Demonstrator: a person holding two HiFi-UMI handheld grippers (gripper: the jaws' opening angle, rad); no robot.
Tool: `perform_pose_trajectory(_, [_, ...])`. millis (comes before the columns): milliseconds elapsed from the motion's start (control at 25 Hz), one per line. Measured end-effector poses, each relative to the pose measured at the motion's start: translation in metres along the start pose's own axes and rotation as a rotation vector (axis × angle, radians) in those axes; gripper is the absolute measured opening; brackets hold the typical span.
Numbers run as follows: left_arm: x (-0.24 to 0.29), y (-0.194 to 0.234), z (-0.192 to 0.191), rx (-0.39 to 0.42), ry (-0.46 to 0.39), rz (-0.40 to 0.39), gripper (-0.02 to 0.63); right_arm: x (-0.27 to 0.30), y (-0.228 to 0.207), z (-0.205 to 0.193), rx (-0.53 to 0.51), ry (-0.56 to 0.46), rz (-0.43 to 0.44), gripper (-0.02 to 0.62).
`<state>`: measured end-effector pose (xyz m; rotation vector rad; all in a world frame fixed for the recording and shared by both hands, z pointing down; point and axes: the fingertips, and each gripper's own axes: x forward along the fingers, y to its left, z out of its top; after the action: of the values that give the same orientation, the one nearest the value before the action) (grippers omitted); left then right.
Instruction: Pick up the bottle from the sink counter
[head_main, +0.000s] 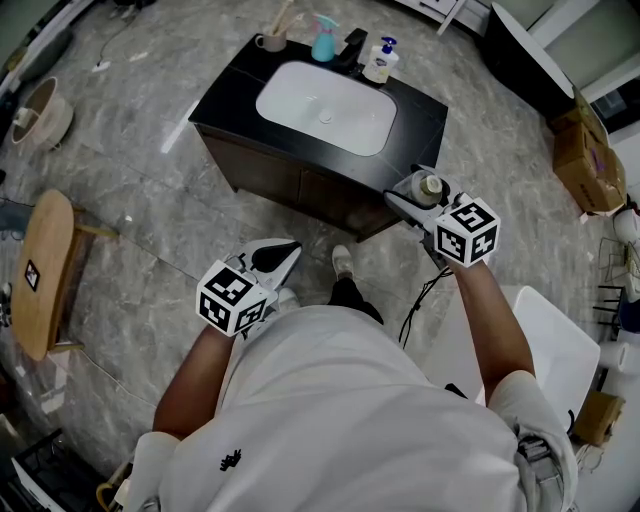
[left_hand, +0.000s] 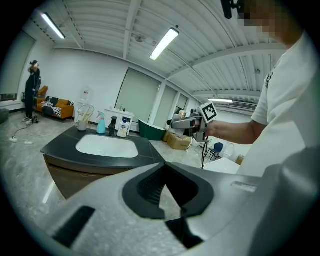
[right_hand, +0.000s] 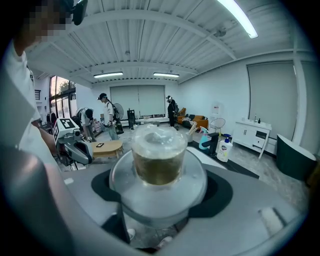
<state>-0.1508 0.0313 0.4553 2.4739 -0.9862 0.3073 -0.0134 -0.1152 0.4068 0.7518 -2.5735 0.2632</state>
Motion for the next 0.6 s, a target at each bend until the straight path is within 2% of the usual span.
perform_pose_trajectory(600, [0.0024,-0.0024,-0.0013,-0.014,0.002,-0.002,0.006,-0.0003,-0.0046,-0.0077,-0.009,0.022,-0.002,0.351])
